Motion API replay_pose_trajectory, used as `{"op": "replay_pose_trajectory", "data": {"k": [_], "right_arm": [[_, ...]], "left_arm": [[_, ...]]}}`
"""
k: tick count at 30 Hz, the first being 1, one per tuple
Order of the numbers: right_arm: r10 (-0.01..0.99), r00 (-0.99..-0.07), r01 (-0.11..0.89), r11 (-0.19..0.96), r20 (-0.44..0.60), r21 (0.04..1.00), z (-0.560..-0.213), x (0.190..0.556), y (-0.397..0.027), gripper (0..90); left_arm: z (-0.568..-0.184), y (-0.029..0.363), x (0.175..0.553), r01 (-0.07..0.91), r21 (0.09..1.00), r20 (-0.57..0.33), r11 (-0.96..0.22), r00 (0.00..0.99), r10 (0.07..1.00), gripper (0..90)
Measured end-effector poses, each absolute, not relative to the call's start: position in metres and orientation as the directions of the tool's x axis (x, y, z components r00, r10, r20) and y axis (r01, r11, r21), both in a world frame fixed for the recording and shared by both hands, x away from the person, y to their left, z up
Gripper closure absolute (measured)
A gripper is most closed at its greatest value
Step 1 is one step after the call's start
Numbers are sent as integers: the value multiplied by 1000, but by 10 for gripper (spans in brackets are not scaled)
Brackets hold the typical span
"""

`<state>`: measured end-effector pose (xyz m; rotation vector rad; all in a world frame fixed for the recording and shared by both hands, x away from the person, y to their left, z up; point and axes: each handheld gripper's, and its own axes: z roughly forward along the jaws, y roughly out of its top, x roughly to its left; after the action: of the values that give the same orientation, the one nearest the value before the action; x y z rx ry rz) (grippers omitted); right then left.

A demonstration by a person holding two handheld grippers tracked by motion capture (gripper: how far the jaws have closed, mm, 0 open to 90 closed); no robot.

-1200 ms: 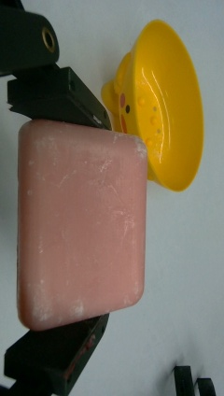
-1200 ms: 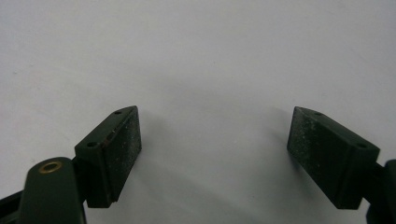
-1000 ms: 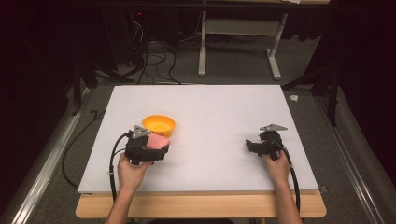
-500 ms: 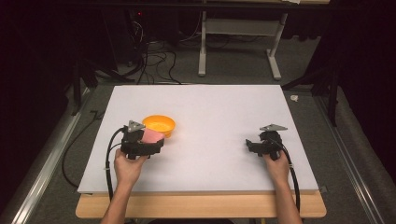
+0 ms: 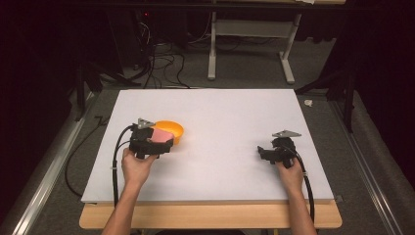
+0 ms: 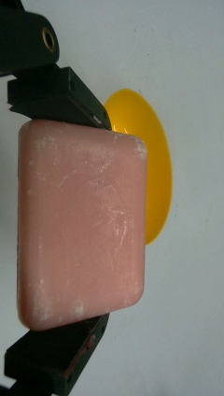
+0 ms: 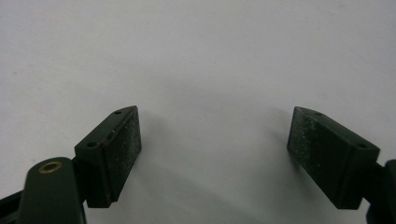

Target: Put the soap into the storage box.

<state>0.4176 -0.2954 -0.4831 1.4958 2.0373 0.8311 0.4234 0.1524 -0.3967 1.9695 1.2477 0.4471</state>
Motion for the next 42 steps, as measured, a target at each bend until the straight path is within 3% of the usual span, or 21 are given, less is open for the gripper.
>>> {"op": "replay_pose_trajectory", "data": {"k": [42], "right_arm": [[957,-290,668,217,-21,711,-483,418,-295,181]], "left_arm": [[-416,134,486,728,650,-100,-217,365,926,138]]}}
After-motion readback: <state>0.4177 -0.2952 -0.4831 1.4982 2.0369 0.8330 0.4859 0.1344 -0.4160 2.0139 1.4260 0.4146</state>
